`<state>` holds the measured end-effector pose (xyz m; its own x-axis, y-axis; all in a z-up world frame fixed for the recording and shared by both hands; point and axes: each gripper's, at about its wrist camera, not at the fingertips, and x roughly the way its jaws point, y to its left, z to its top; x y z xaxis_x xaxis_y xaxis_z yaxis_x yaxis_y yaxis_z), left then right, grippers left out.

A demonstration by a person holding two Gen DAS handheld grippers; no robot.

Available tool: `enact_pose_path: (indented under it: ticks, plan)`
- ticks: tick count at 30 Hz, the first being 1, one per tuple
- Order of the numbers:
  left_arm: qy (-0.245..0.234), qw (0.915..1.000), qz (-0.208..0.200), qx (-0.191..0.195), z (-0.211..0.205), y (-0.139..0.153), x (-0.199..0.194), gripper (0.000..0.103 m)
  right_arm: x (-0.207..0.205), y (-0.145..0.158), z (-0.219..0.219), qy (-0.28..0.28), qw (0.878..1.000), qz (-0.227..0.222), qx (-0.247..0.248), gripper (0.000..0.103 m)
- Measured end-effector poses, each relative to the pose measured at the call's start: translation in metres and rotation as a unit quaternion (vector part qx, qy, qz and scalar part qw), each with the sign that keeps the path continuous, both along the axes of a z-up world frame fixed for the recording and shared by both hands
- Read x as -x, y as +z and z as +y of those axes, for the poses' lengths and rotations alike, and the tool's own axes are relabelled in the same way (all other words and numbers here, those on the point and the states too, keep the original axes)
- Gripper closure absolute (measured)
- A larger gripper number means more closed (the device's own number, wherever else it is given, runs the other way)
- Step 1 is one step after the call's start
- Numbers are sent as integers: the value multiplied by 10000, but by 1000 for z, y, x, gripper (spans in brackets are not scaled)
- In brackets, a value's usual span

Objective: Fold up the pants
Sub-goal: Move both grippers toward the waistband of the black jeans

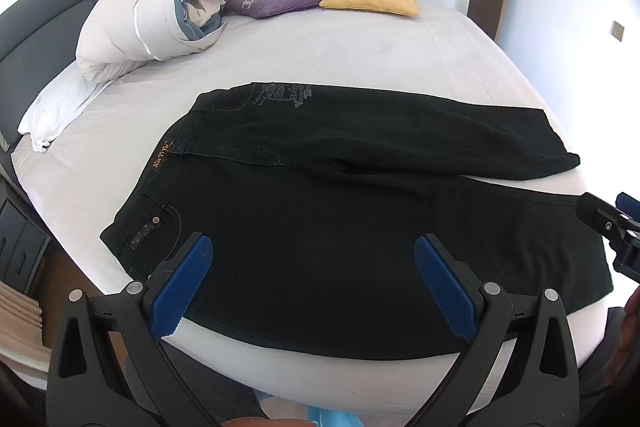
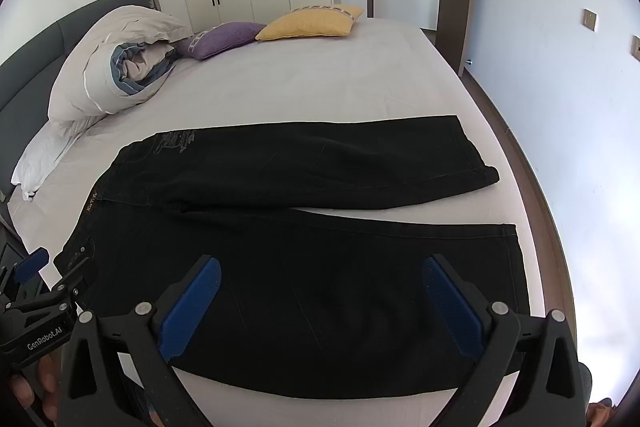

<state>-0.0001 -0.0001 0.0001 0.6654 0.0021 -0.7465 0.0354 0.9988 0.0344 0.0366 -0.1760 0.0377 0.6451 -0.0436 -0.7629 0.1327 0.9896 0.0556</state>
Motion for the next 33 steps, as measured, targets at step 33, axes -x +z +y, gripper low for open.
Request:
enact_pose_path:
  ticks: [33]
  plan:
    - [-903,9883,411,1158,35,-19,-98,0,-107,-11,32,878,9959,-204,18,0]
